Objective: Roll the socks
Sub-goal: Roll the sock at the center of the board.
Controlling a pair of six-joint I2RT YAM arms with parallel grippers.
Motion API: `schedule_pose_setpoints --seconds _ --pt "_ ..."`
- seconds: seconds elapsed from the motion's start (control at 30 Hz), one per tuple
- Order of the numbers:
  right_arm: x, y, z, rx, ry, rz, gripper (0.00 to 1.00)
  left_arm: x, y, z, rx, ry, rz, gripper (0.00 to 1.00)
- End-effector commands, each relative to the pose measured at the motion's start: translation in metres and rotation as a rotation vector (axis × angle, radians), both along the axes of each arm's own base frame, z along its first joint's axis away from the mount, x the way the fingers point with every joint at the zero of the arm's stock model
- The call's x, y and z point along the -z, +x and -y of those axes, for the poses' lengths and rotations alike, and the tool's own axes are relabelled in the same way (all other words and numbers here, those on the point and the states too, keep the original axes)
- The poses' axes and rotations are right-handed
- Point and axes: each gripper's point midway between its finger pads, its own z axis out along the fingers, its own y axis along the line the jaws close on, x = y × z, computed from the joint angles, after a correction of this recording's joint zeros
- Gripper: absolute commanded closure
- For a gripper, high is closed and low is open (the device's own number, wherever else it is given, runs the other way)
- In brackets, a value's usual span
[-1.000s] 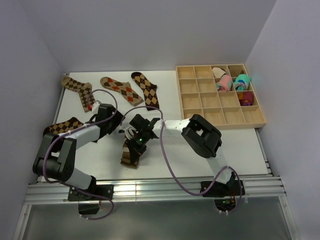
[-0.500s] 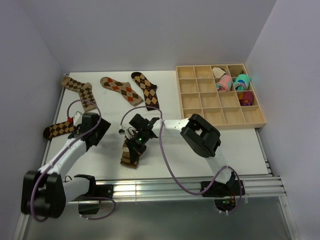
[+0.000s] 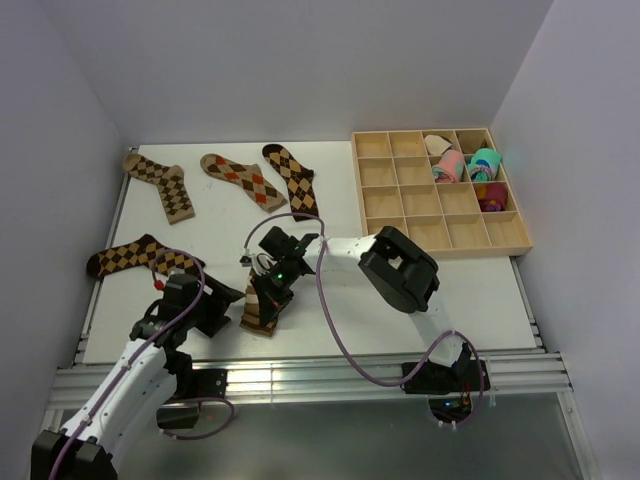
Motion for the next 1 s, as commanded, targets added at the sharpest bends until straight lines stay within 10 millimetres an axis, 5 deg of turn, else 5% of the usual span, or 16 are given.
schedule_pose_setpoints --seconds 0.0,0.4,0.53,0.8,0.97 --pt "0.068 0.026 0.021 0.096 -0.202 0.114 1.00 0.005 -0.014 0.020 0.037 -0.078 -0.047 0.17" --pt "0.074 0.046 0.020 0.184 -0.230 0.106 1.00 0.031 -0.023 0.038 0.083 -0.130 -0.090 0.46" --pt "0.074 0.055 0.028 0.244 -0.243 0.114 1.00 0.024 -0.001 0.046 0.114 -0.108 -0.058 0.63" --pt "0.081 0.082 0.059 0.428 -0.279 0.094 1.00 0.003 0.075 0.071 0.229 -0.011 0.043 0.66" --pt "0.080 0.099 0.067 0.517 -0.290 0.097 1.00 -0.008 0.097 0.076 0.256 0.033 0.066 0.59"
